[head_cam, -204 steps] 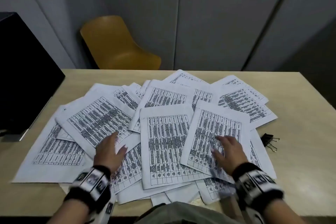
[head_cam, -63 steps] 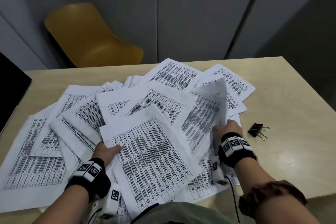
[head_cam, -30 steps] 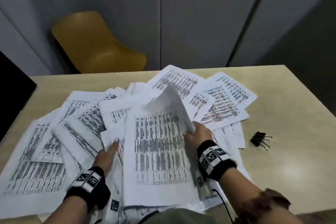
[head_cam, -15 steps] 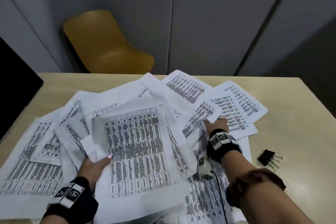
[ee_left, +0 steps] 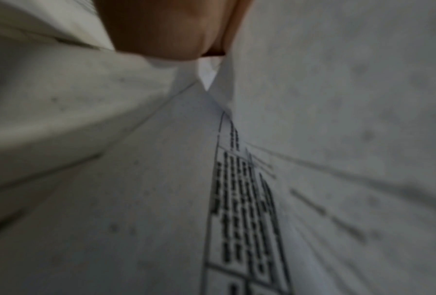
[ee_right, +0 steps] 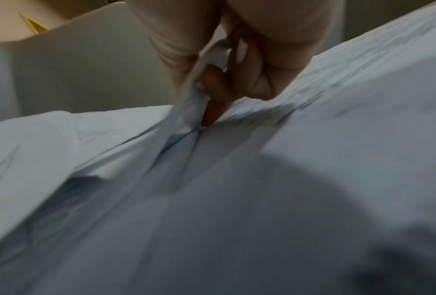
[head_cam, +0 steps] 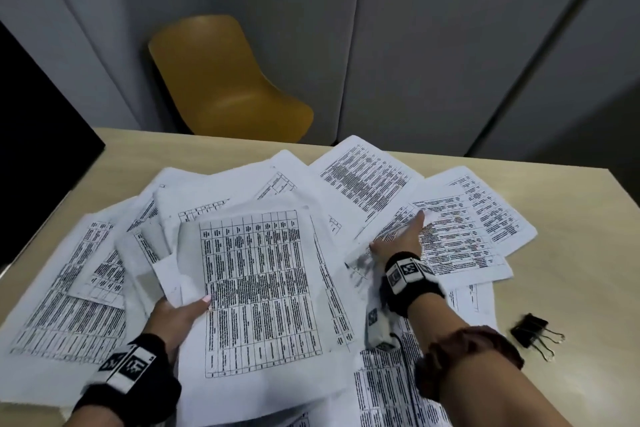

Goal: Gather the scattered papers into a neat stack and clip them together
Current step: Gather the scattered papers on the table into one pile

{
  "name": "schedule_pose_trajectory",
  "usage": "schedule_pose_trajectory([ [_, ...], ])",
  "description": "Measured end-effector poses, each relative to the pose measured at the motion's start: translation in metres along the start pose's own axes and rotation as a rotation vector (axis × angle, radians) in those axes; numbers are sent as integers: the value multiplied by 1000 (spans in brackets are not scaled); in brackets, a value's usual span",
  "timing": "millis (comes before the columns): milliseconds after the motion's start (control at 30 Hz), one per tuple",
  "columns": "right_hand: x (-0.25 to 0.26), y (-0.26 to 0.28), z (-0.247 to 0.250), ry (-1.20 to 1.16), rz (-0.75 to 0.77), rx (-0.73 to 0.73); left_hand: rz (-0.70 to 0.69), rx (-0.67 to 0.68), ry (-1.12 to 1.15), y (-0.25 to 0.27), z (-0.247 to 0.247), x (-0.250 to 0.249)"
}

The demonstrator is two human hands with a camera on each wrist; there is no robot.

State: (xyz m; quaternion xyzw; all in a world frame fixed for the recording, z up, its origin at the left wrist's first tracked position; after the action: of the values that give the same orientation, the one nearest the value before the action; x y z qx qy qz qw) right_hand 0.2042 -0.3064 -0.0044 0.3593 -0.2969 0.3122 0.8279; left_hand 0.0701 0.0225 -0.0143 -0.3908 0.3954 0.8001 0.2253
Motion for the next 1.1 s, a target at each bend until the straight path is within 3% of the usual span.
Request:
schedule_pose_trajectory([
  [167, -16, 6, 30, 222, 192, 188, 36, -13, 12, -14, 2, -6],
  [267, -33, 18, 43, 139, 195, 296, 23, 23, -60, -14, -9, -11],
  [367, -49, 15, 46, -132, 83, 158, -2, 67, -144, -8, -26, -13],
  [433, -59, 24, 31, -282, -10, 163, -16, 130, -196, -2, -38, -14],
  [500, -75, 30, 13, -249, -95, 229, -13, 198, -210, 0, -48, -14],
  [600, -75, 35, 15, -221, -60, 252, -8, 261, -218, 3, -58, -19],
  [800, -53, -10, 36, -126, -61, 139, 9, 159, -202, -14, -49, -37],
  [1100, -14, -42, 23, -143, -81, -38, 26, 163, -216, -21, -42, -21],
])
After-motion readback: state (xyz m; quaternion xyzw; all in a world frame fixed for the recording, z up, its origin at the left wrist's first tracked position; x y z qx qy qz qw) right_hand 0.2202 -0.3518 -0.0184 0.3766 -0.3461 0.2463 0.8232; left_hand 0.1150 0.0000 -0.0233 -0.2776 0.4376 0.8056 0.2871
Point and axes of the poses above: each hand's wrist, its own y-axis away from the middle knuckle, its own z-axis out of the back of the hand, x = y × z, the point moved 3 cm from there along -y, towards the middle knuckle, and after that the axes turned 9 degrees about -x, right-handed, at the moved point
